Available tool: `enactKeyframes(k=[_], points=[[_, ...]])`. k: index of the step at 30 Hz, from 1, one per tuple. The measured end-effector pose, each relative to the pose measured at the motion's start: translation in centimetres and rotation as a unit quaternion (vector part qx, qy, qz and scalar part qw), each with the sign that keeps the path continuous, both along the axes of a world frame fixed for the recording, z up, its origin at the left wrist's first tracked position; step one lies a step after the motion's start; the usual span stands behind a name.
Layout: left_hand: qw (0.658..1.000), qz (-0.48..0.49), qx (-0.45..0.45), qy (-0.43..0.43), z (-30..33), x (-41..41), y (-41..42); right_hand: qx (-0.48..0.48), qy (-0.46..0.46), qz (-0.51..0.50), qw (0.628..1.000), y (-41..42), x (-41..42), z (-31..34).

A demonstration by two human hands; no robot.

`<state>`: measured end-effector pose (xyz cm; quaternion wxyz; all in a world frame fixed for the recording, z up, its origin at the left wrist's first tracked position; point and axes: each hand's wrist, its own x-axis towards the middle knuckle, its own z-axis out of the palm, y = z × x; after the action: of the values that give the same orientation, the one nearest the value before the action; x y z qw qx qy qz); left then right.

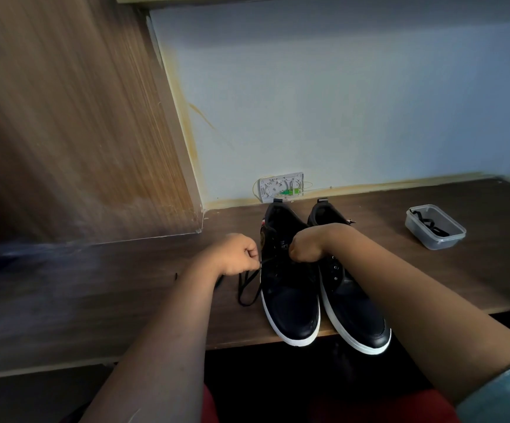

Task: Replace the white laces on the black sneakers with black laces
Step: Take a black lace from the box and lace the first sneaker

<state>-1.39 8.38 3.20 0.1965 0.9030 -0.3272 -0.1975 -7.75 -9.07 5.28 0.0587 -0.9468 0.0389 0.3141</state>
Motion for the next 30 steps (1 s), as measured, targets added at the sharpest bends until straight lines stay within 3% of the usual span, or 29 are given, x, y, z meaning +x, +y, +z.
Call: enactKeyframes(k=[6, 10, 19, 30], points=[[1.0, 0.001, -0.004, -0.006, 0.1, 0.0, 0.1, 0.037, 0.007, -0.061, 0.997, 0.1, -0.2, 0.3], [1.0, -0.01, 0.0, -0.012, 0.1, 0.0, 0.1, 0.019, -0.009, -0.028, 0.999, -0.2, -0.5, 0.6], [1.0, -0.016, 0.006, -0.006, -0.1, 0.1, -0.1, 0.013, -0.175, -0.005, 0.985, -0.3, -1.3, -0.6], [1.0, -0.017, 0.006, -0.008, 0.0, 0.2, -0.1, 0.09, -0.064, -0.026, 0.994, -0.1, -0.8, 0.1]])
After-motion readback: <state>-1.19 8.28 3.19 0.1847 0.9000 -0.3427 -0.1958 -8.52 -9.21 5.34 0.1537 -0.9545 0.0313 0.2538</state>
